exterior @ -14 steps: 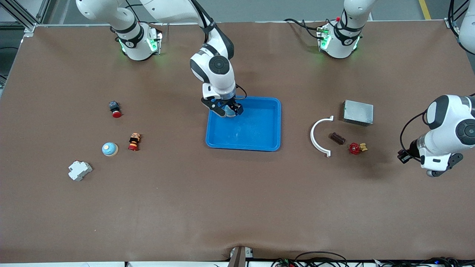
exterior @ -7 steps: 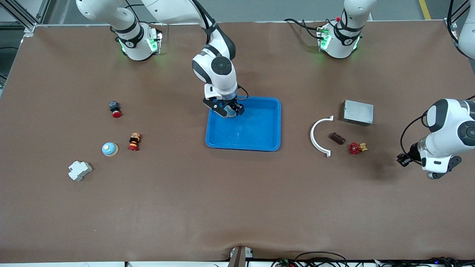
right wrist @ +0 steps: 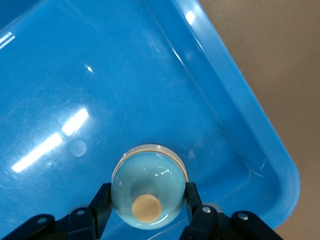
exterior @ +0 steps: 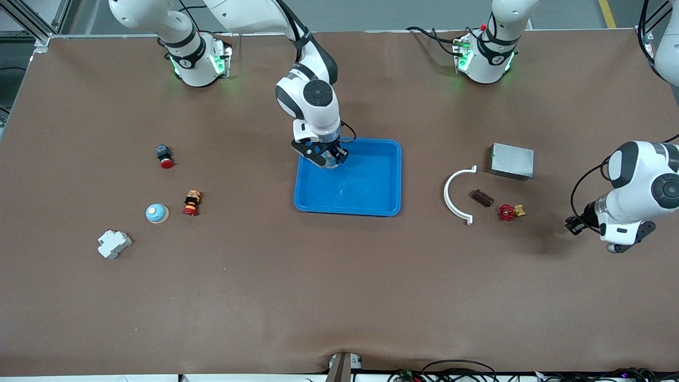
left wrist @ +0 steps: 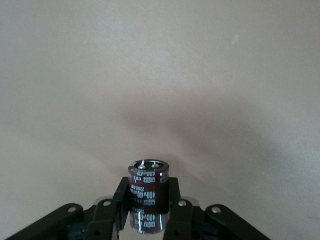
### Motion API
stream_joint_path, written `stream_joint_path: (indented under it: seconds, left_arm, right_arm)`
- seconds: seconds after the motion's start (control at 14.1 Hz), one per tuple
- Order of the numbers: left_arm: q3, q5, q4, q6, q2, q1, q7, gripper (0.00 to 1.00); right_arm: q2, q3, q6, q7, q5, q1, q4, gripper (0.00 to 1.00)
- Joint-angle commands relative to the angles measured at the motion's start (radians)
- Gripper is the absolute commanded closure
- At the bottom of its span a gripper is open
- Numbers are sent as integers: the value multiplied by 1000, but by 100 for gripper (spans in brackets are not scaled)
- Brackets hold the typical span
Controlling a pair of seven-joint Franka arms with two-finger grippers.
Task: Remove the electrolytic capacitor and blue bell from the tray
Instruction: 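Grasp the second bell with the right gripper while the left gripper withdraws, then carry the bell with the right gripper and lower it beside the first bell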
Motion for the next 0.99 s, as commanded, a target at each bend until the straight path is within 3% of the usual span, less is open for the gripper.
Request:
stream_joint_path:
  seconds: [0.0, 0.28, 0.42, 0.5, 0.57, 0.64, 0.92]
  left_arm:
    - [-2, -38, -5, 29, 14, -36, -70, 100]
    - [-2, -38, -28, 29, 13, -46, -61, 100]
    - [-2, -38, -33, 28, 13, -50, -60, 100]
    - [-2, -36, -31, 29, 13, -52, -49, 94]
    - [-3, -38, -28, 29, 14, -52, -34, 44]
    - [-3, -39, -28, 29, 14, -46, -15, 4]
    - [-28, -42, -27, 26, -12, -38, -9, 0]
  right_arm:
    - [-27, -12, -67, 6, -19, 0, 29, 100]
    - [-106, -12, -363, -113, -20, -68, 119, 100]
    - [-155, -12, -443, -210, -19, -126, 130, 100]
    - [-178, -14, -476, -269, -20, -155, 128, 100]
    - [-198, -14, -499, -335, -20, -195, 128, 100]
    - [-213, -15, -514, -410, -22, -244, 128, 100]
    - [-230, -23, -531, -720, -58, -419, 130, 100]
